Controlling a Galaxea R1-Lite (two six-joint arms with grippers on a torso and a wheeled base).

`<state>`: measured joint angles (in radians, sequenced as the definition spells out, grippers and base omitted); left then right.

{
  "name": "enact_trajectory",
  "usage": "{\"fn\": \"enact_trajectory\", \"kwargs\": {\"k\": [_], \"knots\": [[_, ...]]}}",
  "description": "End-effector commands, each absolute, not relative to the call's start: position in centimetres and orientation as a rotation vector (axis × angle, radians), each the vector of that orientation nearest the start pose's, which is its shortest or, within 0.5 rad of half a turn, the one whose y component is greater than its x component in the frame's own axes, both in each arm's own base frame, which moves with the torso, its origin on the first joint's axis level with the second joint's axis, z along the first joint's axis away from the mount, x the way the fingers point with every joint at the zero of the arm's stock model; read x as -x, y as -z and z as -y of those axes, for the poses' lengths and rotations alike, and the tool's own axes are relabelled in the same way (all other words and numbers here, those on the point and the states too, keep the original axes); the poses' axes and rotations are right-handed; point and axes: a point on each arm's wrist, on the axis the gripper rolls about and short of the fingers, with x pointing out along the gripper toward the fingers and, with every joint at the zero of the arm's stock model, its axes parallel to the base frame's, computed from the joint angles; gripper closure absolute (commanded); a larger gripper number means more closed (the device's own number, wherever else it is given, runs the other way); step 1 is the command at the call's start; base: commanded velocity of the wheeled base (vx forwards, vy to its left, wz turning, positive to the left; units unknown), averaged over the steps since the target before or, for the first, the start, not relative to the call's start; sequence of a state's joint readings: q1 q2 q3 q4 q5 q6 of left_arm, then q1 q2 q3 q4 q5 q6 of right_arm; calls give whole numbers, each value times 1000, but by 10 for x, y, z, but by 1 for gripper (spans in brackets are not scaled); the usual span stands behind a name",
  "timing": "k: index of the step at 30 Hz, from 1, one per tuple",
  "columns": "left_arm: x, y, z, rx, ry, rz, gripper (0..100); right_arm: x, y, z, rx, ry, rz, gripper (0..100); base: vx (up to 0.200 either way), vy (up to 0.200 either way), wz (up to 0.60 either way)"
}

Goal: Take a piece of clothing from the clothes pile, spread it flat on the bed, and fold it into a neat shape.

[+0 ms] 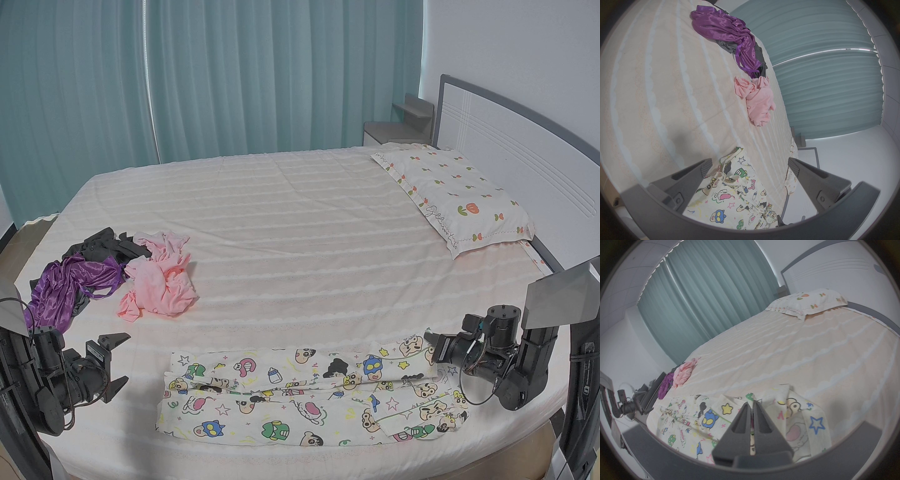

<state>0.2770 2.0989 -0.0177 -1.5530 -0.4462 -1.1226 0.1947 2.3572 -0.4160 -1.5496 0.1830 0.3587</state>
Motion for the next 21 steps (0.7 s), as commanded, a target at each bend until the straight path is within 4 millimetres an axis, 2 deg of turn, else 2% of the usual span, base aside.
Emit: {"fn": "enact_trajectory", "kwargs": {"k": [1,8,9,16,18,19,21], "knots": [[-209,-19,-49,1283,-135,-547,0,-312,28,-59,-346,-277,-487,100,0,0,0],[-209,-19,-49,1283,-135,-547,0,-311,40,-60,-326,-279,-524,100,0,0,0],[-209,-19,-49,1283,-135,-547,0,-310,40,-60,-326,-278,-526,0,0,0,0],[-209,-19,-49,1284,-134,-548,0,-314,30,-56,-326,-257,-476,0,0,0,0],[-209,-19,-49,1283,-135,-547,0,-317,17,-49,-324,-212,-427,0,0,0,0],[-209,-19,-49,1284,-134,-548,0,-317,17,-49,-324,-211,-427,0,0,0,0],[-209,-19,-49,1284,-134,-548,0,-317,1,-48,-325,-216,-386,0,0,0,0]]}}
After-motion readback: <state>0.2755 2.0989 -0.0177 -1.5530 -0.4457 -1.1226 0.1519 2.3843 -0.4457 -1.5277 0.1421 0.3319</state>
